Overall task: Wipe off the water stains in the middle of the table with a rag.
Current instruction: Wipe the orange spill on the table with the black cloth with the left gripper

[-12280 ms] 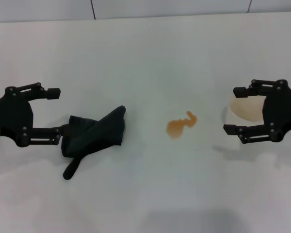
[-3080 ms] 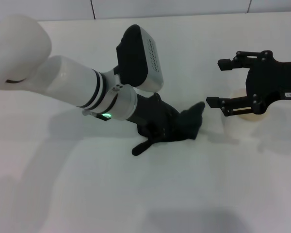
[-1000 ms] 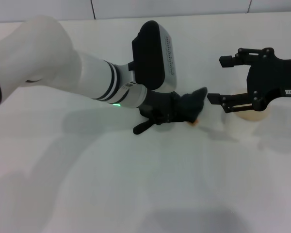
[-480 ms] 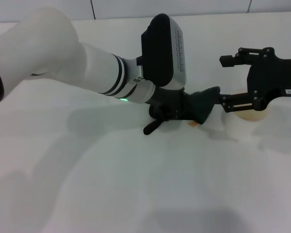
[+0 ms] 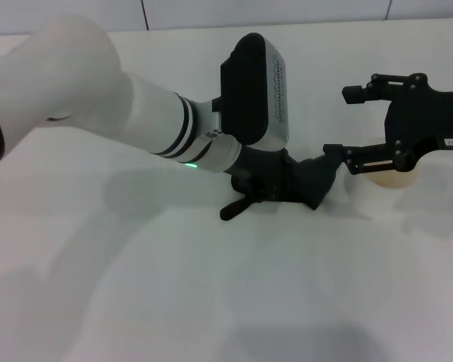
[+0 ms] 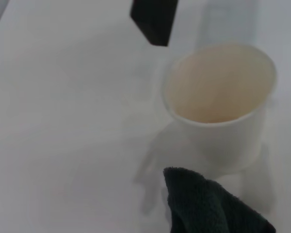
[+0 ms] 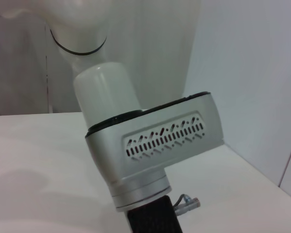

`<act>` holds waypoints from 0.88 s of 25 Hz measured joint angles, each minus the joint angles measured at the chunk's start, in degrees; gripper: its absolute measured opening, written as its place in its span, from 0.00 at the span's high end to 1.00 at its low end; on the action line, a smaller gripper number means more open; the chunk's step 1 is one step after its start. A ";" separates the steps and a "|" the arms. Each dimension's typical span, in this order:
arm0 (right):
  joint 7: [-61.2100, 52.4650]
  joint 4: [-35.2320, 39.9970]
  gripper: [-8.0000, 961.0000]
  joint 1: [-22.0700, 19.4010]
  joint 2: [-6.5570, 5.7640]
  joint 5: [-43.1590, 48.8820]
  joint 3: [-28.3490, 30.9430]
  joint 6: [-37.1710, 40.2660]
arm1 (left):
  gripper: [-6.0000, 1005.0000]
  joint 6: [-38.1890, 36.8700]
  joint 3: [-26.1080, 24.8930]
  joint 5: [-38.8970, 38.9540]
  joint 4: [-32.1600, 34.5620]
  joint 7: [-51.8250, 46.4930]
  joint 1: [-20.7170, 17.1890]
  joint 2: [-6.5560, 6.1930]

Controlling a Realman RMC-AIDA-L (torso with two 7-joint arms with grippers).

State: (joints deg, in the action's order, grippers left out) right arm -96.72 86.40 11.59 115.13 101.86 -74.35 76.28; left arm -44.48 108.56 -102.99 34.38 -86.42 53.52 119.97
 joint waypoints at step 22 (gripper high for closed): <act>0.38 -0.04 0.12 -0.18 0.00 -0.15 0.60 0.00 | 0.91 0.13 -9.23 -10.24 3.57 -3.17 -1.56 -0.44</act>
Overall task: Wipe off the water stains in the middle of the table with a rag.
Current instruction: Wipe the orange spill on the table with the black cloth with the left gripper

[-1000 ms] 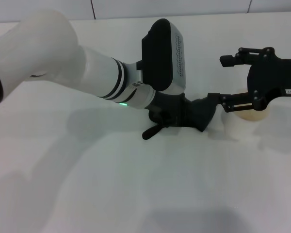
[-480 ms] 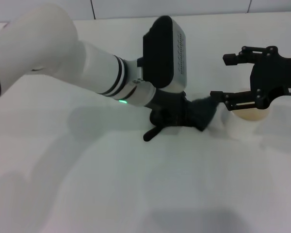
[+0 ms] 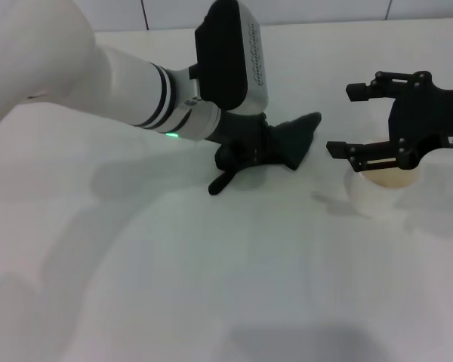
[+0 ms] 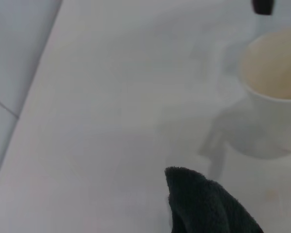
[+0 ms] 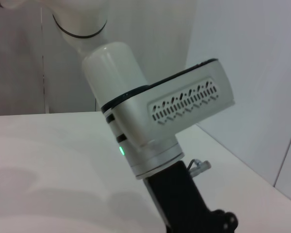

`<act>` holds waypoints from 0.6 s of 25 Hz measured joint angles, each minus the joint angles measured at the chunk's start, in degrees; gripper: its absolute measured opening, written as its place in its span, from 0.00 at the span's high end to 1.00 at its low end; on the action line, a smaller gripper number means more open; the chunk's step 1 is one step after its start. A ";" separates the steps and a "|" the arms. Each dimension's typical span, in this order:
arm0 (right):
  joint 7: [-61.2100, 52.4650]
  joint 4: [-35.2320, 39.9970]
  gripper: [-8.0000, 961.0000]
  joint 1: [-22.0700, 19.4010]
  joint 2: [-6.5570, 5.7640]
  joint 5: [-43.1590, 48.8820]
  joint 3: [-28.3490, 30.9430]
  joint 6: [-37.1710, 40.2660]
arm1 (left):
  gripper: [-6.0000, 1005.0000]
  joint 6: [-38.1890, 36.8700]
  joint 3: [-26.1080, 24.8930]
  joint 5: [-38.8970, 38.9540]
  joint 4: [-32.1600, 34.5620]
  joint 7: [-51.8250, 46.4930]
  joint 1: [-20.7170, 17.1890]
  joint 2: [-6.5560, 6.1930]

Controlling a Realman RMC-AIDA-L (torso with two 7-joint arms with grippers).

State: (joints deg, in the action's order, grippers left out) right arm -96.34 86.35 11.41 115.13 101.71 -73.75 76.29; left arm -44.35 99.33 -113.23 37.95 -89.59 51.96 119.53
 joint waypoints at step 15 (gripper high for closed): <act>0.02 -0.37 0.12 0.12 0.00 -0.03 -0.37 0.00 | 0.91 1.57 1.75 -0.15 -0.40 0.38 -0.11 0.35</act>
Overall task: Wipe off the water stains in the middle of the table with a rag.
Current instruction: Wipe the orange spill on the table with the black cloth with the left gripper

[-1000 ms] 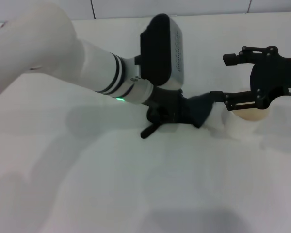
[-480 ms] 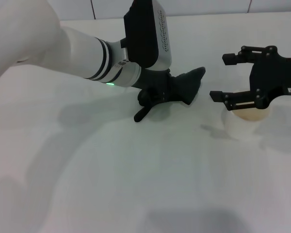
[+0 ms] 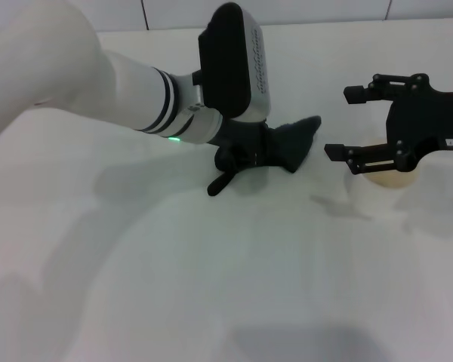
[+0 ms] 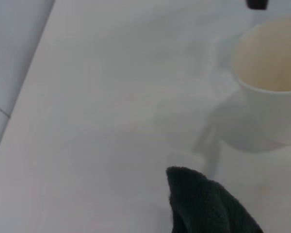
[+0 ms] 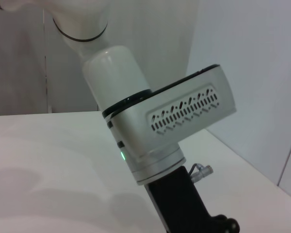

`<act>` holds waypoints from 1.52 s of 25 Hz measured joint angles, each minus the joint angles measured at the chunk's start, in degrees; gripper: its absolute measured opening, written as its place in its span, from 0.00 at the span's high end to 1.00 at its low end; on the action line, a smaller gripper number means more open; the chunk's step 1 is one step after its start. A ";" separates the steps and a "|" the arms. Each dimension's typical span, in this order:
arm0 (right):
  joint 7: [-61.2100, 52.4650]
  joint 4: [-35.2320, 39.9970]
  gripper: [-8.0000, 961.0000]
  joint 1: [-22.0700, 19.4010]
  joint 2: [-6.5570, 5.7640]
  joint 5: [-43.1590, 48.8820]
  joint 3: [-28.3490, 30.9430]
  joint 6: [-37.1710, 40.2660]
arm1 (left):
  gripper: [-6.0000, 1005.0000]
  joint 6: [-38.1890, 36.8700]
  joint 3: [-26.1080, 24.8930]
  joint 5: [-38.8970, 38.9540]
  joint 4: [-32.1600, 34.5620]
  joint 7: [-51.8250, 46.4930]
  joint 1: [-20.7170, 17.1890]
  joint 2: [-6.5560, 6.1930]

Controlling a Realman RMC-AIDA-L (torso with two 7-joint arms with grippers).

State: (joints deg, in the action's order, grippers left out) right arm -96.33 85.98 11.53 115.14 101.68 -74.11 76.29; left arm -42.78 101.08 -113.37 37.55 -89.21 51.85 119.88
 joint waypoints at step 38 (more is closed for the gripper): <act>0.01 -0.29 0.13 -0.06 0.00 -0.72 -0.10 -0.63 | 0.91 -9.50 -9.91 0.83 22.27 -1.58 -27.65 -0.71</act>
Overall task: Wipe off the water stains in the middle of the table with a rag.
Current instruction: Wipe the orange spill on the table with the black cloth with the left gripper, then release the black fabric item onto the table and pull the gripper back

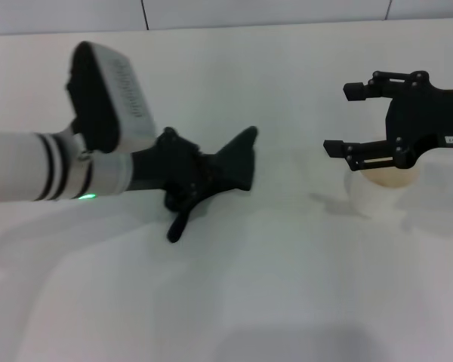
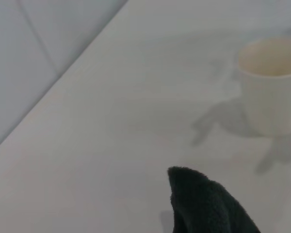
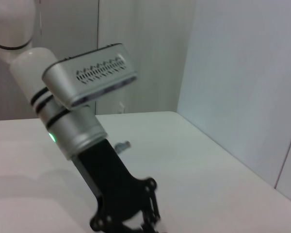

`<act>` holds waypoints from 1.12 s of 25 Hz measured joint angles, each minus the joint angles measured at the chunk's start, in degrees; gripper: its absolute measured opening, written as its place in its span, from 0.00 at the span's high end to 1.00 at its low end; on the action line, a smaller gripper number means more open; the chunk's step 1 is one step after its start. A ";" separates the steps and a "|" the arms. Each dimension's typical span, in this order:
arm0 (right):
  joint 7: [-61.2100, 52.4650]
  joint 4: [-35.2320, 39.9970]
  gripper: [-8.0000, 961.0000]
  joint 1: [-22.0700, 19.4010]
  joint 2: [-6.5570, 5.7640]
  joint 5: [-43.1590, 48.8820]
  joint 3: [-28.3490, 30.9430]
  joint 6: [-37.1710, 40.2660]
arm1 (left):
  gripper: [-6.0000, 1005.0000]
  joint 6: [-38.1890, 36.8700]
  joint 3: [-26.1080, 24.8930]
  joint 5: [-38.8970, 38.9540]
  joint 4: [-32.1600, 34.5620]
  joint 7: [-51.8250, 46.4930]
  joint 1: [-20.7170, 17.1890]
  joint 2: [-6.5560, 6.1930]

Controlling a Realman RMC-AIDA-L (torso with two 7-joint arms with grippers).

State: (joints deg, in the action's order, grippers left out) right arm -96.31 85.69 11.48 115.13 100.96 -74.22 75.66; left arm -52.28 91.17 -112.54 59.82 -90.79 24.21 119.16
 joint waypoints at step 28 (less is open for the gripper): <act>0.08 -1.36 0.13 0.56 0.09 -1.36 -3.81 -3.86 | 0.81 -20.39 -22.38 -5.01 -0.40 -0.49 -4.70 -0.04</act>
State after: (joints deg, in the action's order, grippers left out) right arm -96.23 84.33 12.03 115.23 99.61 -78.03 71.80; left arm -72.68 68.79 -117.56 59.42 -91.28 19.51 119.12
